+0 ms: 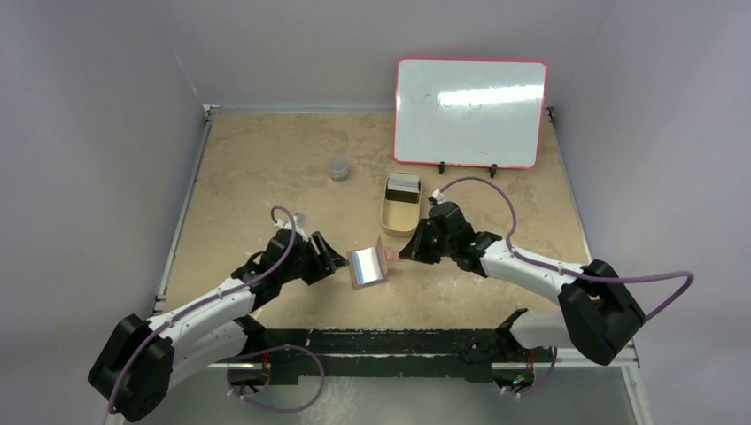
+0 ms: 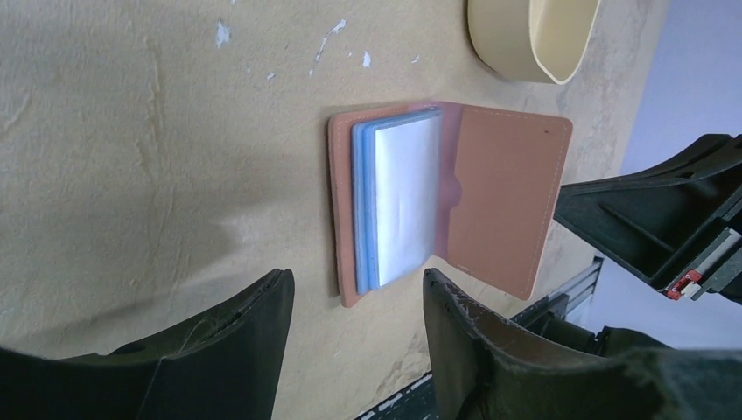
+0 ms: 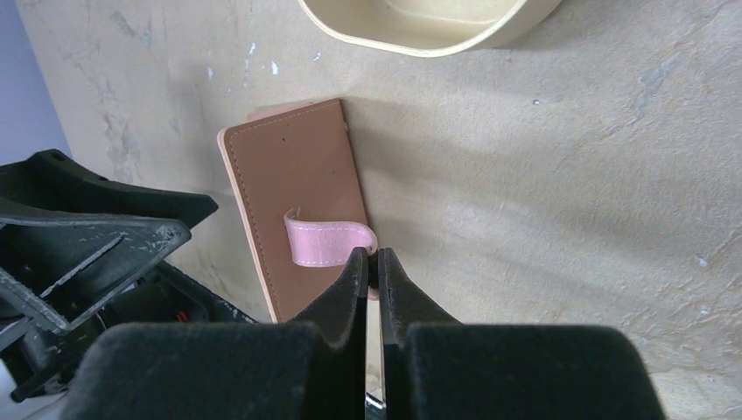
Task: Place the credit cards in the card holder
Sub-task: Open the card holder at the center of the board.
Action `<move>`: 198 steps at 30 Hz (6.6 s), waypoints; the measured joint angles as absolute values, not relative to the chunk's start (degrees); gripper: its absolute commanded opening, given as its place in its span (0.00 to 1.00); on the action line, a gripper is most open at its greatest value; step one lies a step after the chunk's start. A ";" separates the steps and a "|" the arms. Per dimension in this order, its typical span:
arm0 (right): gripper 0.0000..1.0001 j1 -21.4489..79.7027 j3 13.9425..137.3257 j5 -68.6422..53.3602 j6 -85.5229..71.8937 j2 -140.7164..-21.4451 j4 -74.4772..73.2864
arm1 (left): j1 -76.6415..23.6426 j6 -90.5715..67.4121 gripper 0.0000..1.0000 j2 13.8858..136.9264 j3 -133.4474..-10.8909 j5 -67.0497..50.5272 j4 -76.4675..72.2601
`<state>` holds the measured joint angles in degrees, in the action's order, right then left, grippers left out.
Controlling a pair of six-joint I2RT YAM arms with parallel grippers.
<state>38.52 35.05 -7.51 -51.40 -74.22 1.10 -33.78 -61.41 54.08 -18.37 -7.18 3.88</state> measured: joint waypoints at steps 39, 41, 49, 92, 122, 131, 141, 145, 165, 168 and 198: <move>0.00 37.17 30.37 -2.24 -49.41 -76.47 -1.83 | -34.54 -67.92 0.50 73.01 -12.69 -10.22 -26.28; 0.00 37.17 30.30 -2.24 -49.39 -76.49 -1.65 | -34.83 -67.94 0.46 74.06 -12.71 -10.81 -27.70; 0.00 37.17 29.98 -2.24 -48.60 -76.49 -0.84 | -35.90 -69.06 0.37 74.91 -12.62 -13.58 -32.58; 0.42 38.37 36.97 -2.31 -45.98 -63.55 -6.46 | -41.45 -62.67 0.04 69.71 -18.00 -8.80 -20.21; 0.56 45.50 43.44 -8.82 -46.61 -86.21 8.47 | -42.19 -61.71 0.00 65.60 -18.13 -7.68 -14.87; 0.57 47.20 44.12 -8.62 -46.85 -90.04 8.91 | -42.19 -61.69 0.00 65.23 -18.13 -7.49 -14.50; 0.57 47.24 44.88 -5.65 -46.59 -90.43 6.63 | -42.19 -61.25 0.00 64.58 -18.13 -6.96 -13.63; 0.59 47.24 44.91 -4.60 -46.28 -90.15 4.78 | -42.19 -60.64 0.00 64.58 -18.13 -6.66 -13.02; 0.44 47.64 48.64 0.60 -44.86 -80.49 -5.56 | -42.26 -60.25 0.00 64.58 -18.13 -5.74 -11.99; 0.40 48.71 48.62 -1.10 -45.47 -80.49 -3.40 | -42.39 -60.23 0.00 64.58 -18.13 -5.65 -11.70; 0.41 51.00 52.16 6.42 -45.84 -90.98 -8.69 | -42.83 -60.16 0.03 63.13 -18.13 -4.23 -9.58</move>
